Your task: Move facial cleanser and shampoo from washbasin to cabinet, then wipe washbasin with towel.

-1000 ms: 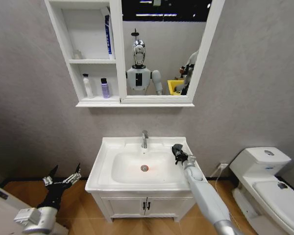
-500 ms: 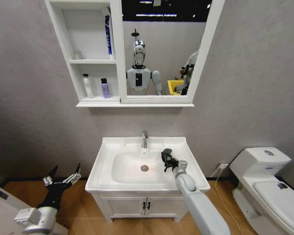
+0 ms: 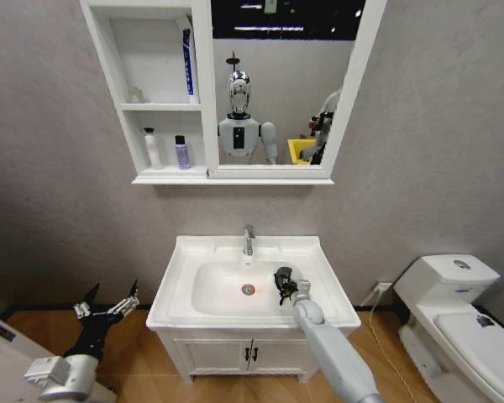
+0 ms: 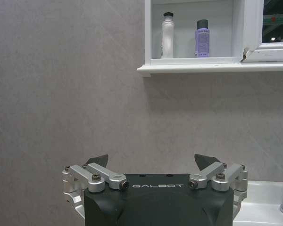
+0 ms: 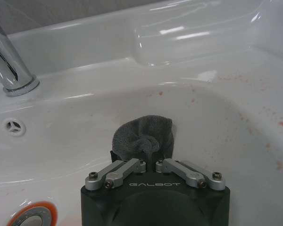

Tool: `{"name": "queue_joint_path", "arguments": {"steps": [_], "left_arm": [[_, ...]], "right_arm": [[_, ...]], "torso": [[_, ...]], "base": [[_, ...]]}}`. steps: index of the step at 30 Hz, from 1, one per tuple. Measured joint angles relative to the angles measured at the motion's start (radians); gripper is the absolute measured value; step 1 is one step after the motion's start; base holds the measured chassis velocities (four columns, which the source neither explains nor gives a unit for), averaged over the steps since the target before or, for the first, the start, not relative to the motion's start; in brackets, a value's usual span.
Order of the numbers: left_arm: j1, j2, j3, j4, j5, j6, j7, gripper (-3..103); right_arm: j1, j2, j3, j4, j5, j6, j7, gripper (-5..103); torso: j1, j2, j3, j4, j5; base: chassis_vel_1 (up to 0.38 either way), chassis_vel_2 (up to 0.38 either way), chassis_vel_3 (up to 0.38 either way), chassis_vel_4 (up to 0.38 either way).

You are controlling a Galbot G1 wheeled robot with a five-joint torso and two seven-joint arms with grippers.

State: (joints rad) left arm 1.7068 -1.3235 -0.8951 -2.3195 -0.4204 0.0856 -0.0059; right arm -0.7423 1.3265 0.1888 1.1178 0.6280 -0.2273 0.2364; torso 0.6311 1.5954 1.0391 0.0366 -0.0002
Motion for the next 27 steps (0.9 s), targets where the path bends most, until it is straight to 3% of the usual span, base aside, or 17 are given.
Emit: {"name": "queue_joint_path", "arguments": {"steps": [2, 4, 5, 7, 14, 21, 27], "left_arm": [[0.0, 0.0, 0.0, 0.0, 0.0, 0.0, 0.0, 100], [0.0, 0.0, 0.0, 0.0, 0.0, 0.0, 0.0, 100], [0.0, 0.0, 0.0, 0.0, 0.0, 0.0, 0.0, 100], [0.0, 0.0, 0.0, 0.0, 0.0, 0.0, 0.0, 100], [0.0, 0.0, 0.0, 0.0, 0.0, 0.0, 0.0, 100], [0.0, 0.0, 0.0, 0.0, 0.0, 0.0, 0.0, 100], [0.0, 0.0, 0.0, 0.0, 0.0, 0.0, 0.0, 100]], "right_arm": [[0.011, 0.007, -0.01, -0.006, 0.045, -0.021, 0.012, 4], [0.031, 0.017, -0.031, -0.007, 0.17, -0.071, 0.061, 4], [0.031, 0.017, -0.031, -0.007, 0.17, -0.071, 0.061, 4], [0.061, 0.011, -0.065, -0.011, 0.294, -0.12, 0.123, 4], [0.134, 0.002, -0.142, -0.06, 0.448, -0.167, 0.179, 4], [0.179, 0.057, -0.174, -0.14, 0.433, -0.164, 0.168, 4], [0.206, 0.183, -0.197, -0.211, 0.384, -0.155, 0.146, 4]], "torso": [[0.0, 0.0, 0.0, 0.0, 0.0008], [0.0, -0.001, 0.001, -0.0002, 0.0017], [0.0, -0.001, 0.001, -0.0002, 0.0017], [0.0, -0.001, 0.001, -0.0002, 0.0008], [0.0, 0.0, 0.0, -0.0004, 0.0002], [0.0, 0.0, 0.0, -0.0004, -0.0001], [0.0, 0.0, 0.0, -0.0004, -0.0001]], "base": [[0.0, 0.0, 0.0, 0.0], [0.0, 0.0, 0.0, 0.0], [0.0, 0.0, 0.0, 0.0], [0.0, 0.0, 0.0, 0.0], [0.0, 0.0, 0.0, 0.0], [0.0, 0.0, 0.0, 0.0], [0.0, 0.0, 0.0, 0.0]]}}
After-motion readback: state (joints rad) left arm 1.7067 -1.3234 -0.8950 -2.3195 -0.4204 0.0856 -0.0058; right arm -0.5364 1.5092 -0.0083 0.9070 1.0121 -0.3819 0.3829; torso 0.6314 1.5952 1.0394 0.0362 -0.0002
